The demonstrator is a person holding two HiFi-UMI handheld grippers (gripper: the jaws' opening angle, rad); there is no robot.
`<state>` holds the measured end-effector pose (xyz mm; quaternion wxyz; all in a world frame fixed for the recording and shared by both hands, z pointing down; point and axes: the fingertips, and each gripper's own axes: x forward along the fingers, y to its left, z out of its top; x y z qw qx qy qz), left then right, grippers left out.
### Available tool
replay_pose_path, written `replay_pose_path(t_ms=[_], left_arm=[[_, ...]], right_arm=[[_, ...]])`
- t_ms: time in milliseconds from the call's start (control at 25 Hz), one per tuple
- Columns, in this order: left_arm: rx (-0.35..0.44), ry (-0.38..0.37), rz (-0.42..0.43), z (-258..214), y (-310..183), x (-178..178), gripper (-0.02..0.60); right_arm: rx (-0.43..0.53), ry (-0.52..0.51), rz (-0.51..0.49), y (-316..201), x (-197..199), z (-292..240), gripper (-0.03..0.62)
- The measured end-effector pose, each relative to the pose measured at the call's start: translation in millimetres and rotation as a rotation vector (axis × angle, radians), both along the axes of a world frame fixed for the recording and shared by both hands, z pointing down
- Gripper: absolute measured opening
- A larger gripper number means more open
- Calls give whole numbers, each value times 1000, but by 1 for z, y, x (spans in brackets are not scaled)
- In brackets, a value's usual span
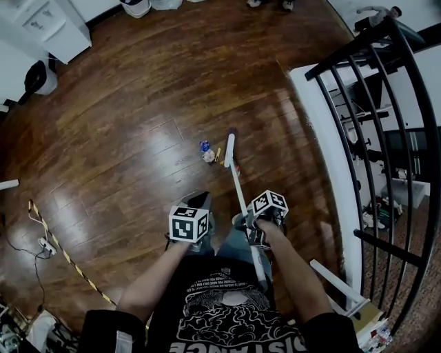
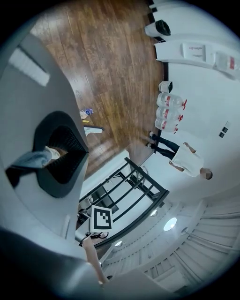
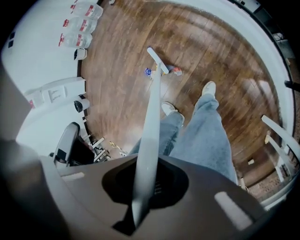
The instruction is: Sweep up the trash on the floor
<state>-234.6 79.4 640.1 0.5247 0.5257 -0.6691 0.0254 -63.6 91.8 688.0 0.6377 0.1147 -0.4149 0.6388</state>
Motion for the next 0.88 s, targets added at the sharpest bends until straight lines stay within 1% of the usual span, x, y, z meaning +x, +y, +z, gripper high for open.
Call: replay_pose_path(t_ms=[120,240,360,440,560,640,760,880], left_arm=[[0,7,-4,0,7,3,5],[4,12,3,1,7,4,5],[14,21,17,-1,2,10,5],[25,25,29,-4,-4,17,5],[40,25,42,-9,-13,25,5],[42,26,40,-11,-16,27,5],[41,23,31,-11,-15,25,5],[25,14,23,-8,-5,21,5]], right_arm=[[40,-9,-21,-2,2,-4,2],[96,-15,-33,-17,17,-15,0],[143,31,-79,-34,51,-28,0],[152,81,-102,-40,77,-34,0],[131,157,-98,-36,105,-36,0],[102,190,-50,-27,111,-30,0],[52,199,22,-11,103,-19,0],[17,162,23,7,86,-10,0]])
